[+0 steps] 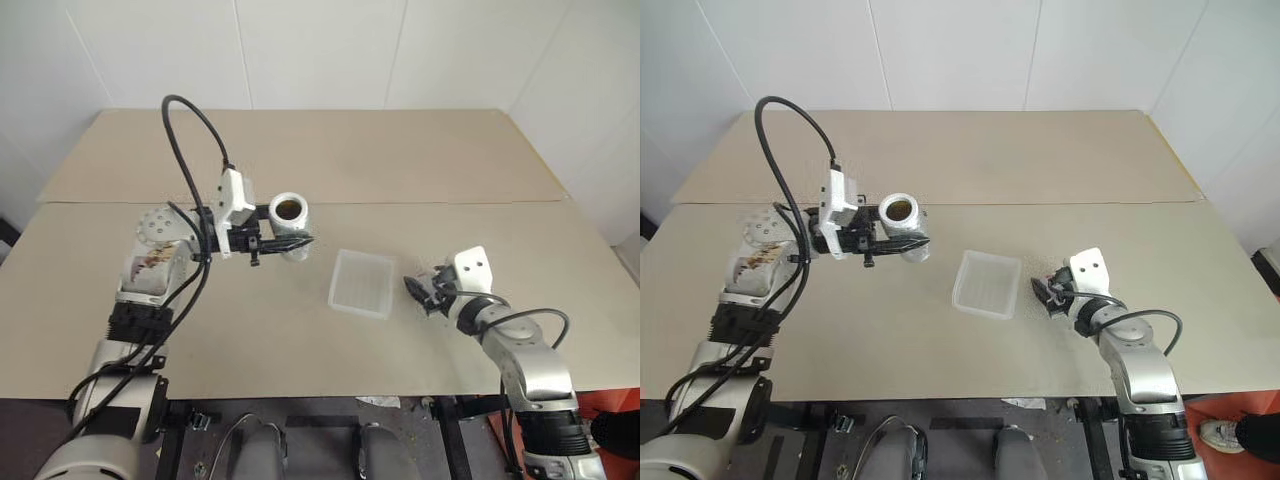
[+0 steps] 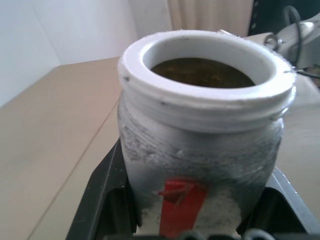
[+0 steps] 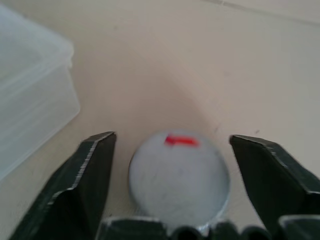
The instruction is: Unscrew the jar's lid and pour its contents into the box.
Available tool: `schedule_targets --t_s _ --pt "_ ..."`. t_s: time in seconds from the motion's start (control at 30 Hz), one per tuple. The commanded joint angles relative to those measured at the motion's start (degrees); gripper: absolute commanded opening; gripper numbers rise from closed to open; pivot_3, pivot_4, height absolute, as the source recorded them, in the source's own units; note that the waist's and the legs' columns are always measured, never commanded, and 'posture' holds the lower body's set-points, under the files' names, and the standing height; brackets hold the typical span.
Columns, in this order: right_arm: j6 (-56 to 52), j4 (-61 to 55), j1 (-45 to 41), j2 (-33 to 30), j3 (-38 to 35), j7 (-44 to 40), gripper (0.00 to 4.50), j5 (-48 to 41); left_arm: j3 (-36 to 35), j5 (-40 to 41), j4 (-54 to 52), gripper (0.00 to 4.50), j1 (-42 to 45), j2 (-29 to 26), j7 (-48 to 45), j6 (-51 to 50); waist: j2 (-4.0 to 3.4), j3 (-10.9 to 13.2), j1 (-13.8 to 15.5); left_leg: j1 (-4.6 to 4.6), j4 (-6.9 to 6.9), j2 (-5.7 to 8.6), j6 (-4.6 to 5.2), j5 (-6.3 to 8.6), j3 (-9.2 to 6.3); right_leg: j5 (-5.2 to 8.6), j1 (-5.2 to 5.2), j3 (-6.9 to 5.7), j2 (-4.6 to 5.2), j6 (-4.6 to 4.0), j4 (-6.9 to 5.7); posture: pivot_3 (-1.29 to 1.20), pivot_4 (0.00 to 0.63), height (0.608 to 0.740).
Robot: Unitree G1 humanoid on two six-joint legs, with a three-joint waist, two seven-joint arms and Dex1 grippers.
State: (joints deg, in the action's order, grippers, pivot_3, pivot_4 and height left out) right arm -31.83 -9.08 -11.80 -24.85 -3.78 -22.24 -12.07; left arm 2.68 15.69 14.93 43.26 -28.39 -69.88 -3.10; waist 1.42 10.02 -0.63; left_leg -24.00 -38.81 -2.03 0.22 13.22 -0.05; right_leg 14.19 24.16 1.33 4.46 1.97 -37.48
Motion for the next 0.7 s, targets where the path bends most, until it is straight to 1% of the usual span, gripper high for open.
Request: schedule_targets --t_s 0.03,0.13,0.17,0.23,0.27,0.3,0.37,0.43,0.5,0.6,0.7 --pt "-2.69 -5.20 -0.10 -3.95 -3.14 -3.87 4.46 -3.15 3.48 -9.70 0.90 1.94 5.14 2.56 8.80 11.86 0.01 0.00 0.38 -0.01 -0.02 0.01 0.00 0.00 0.00 0.00 -0.01 0.00 0.01 0.00 0.00 0.00 0.150 0.740" --pt "-9.14 -8.70 -1.33 -6.52 -5.70 -6.13 4.46 -7.97 5.95 -17.66 4.16 1.94 7.98 4.57 16.90 20.17 0.01 0.00 0.81 -0.02 -0.06 0.07 0.00 0.00 0.00 -0.01 -0.07 0.00 0.05 0.00 0.04 0.00 0.150 0.740" --pt "-12.48 -10.97 -2.50 -7.64 -7.86 -7.23 4.46 -11.55 9.34 -27.28 7.19 1.94 10.14 3.40 24.52 29.08 0.01 0.00 0.84 -0.01 -0.06 0.06 0.00 0.00 -0.01 -0.01 -0.10 -0.01 0.04 0.00 0.04 0.00 0.150 0.740" --pt "-19.48 -14.64 -5.22 -10.38 -11.67 -9.90 4.46 -18.97 16.33 -45.36 12.81 1.94 14.85 1.17 40.30 42.63 0.02 0.00 0.74 0.01 -0.04 0.07 0.00 0.00 -0.02 -0.01 -0.05 0.02 0.02 -0.01 0.04 0.00 0.150 0.740" --pt "-22.20 -15.87 -6.40 -11.78 -12.91 -11.15 4.46 -22.05 19.83 -53.44 14.96 1.94 17.18 0.19 48.27 46.82 0.03 0.01 0.75 0.06 0.02 0.08 0.00 0.00 0.00 -0.02 -0.07 0.07 0.01 -0.02 0.04 0.00 0.150 0.740" --pt "-25.17 -16.68 -7.55 -13.78 -13.13 -12.42 4.46 -24.29 23.29 -60.82 16.43 1.94 19.32 -0.53 56.45 48.69 0.03 0.01 0.76 0.07 0.03 0.09 0.00 0.00 -0.01 -0.02 -0.06 0.09 0.01 -0.01 0.03 0.00 0.150 0.740" --pt "-30.86 -18.00 -10.16 -18.23 -12.16 -15.03 4.46 -28.23 33.52 -79.82 17.84 1.94 24.43 -2.31 78.28 46.24 0.05 0.02 0.95 0.11 0.07 0.10 0.00 0.01 0.00 -0.02 -0.12 0.10 0.02 0.00 0.07 0.00 0.150 0.740" --pt "-33.60 -19.20 -11.70 -21.66 -11.43 -17.77 4.46 -31.57 40.91 -91.51 19.77 1.94 27.75 -2.11 94.42 42.28 0.05 0.02 1.13 0.10 0.08 0.11 0.01 0.01 0.00 -0.03 -0.15 0.08 0.04 0.04 0.17 0.00 0.150 0.740" --pt "-34.40 -19.88 -12.60 -23.89 -11.21 -19.78 4.46 -33.71 45.98 -97.38 22.93 1.94 29.63 -0.37 103.59 39.49 0.04 0.02 1.30 0.02 0.07 0.11 0.01 0.01 -0.01 -0.04 -0.12 0.06 0.06 0.07 0.23 0.00 0.150 0.740" --pt "-35.44 -19.08 -14.17 -24.86 -11.16 -20.09 4.46 -35.75 52.24 -104.41 28.39 1.94 31.42 2.21 112.85 34.28 0.05 0.02 1.35 -0.17 0.01 0.12 0.01 0.01 0.00 -0.05 0.00 0.03 0.08 0.10 0.28 0.00 0.150 0.740" --pt "-35.70 -18.58 -15.10 -24.53 -11.37 -19.51 4.46 -37.05 55.41 -107.70 32.20 1.94 32.43 4.65 117.81 28.97 0.05 0.02 1.34 -0.25 -0.01 0.14 0.01 0.01 0.02 -0.06 0.08 0.02 0.09 0.10 0.27 0.00 0.150 0.740"
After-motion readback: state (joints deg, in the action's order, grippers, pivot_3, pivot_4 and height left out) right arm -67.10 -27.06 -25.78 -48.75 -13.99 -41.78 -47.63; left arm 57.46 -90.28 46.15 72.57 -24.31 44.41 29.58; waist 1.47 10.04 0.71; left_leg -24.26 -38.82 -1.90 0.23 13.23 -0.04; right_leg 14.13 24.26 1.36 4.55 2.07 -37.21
